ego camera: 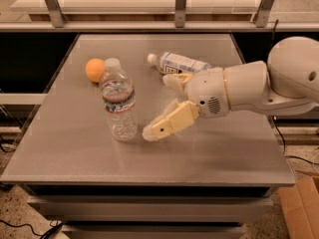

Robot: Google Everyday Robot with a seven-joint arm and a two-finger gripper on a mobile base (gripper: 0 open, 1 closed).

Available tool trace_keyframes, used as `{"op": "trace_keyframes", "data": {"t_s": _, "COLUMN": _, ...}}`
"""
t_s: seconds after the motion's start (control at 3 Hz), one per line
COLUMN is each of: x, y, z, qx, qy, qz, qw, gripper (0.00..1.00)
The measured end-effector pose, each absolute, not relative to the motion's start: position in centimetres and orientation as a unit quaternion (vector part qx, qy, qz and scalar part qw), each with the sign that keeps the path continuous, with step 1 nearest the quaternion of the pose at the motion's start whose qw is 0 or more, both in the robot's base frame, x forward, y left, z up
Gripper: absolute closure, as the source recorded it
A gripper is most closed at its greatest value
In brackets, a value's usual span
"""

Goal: Knock water bottle over

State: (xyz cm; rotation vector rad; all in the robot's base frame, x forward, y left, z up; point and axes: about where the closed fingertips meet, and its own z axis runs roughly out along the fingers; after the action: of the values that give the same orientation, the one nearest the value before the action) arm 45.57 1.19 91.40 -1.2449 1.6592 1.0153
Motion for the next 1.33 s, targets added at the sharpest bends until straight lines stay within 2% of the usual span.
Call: {"op": "trace_keyframes", "data": {"t_s": 1.33, "x": 48.0, "y": 5.3, "z": 89.1, "qx": -0.499, "qy": 0.56, "qz": 0.389, "qw": 0.535, "gripper": 0.0}}
